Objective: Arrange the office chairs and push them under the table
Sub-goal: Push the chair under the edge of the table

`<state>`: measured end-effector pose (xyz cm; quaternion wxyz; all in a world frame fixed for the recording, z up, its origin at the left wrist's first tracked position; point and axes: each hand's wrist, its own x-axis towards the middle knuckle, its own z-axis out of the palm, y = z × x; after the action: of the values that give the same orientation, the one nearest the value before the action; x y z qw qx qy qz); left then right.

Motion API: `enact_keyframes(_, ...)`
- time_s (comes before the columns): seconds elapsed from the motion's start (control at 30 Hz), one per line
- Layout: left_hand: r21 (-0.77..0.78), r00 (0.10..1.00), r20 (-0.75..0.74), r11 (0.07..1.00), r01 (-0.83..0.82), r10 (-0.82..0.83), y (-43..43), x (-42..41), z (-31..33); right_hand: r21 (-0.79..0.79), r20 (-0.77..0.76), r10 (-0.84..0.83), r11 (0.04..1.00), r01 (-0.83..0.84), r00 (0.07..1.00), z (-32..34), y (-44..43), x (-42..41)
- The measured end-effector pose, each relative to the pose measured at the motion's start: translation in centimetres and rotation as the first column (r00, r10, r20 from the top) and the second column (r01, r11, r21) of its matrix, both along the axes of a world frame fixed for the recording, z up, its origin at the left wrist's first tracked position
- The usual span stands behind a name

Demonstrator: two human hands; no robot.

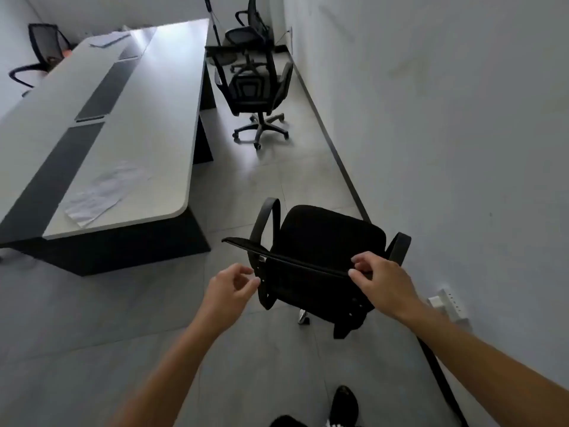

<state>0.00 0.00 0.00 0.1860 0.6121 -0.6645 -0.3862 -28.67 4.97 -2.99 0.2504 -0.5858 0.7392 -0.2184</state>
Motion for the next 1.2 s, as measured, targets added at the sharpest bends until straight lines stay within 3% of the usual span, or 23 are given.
enact_keyframes(0.1, -0.075, 0.990, 0.141, 0.997, 0.001, 0.010, -4.3, -1.0, -1.8, 0.066, -0.120, 0.013, 0.998, -0.005, 0.993, -1.7, -3.8, 0.9)
enact_keyframes(0.2, -0.108, 0.947, 0.308, 0.986, 0.125, -0.086, -8.6, -1.8, -4.2, 0.236, -0.170, 0.050, 0.972, -0.009, 0.984, -3.5, -5.6, 2.8)
enact_keyframes(0.37, 0.014, 0.757, 0.571, 0.926, 0.376, -0.316, -14.3, -0.5, -9.2, 0.179, -0.314, -0.003, 0.982, 0.062, 0.950, -5.1, -7.3, 3.2)
enact_keyframes(0.43, 0.038, 0.735, 0.575, 0.909, 0.416, -0.361, -15.1, 0.5, -10.9, 0.150, -0.368, 0.005, 0.987, 0.054, 0.930, -5.0, -8.5, 2.9)
enact_keyframes(0.63, -0.067, 0.775, 0.505, 0.879, 0.473, -0.379, -18.2, -1.7, -11.6, 0.105, -0.466, -0.028, 0.991, 0.087, 0.884, -4.5, -13.1, -1.2)
enact_keyframes(0.77, -0.028, 0.765, 0.494, 0.872, 0.489, -0.413, -21.2, -3.7, -11.4, 0.111, -0.531, -0.005, 0.991, 0.075, 0.847, -4.3, -16.7, -3.8)
enact_keyframes(0.93, -0.010, 0.814, 0.434, 0.901, 0.433, -0.386, -24.6, -5.9, -12.4, 0.114, -0.564, -0.001, 0.990, 0.079, 0.826, -4.6, -22.4, -7.6)
enact_keyframes(1.2, 0.041, 0.838, 0.469, 0.955, 0.293, -0.278, -33.5, -9.9, -12.8, 0.063, -0.548, 0.107, 0.994, -0.086, 0.829, -5.2, -35.9, -12.4)
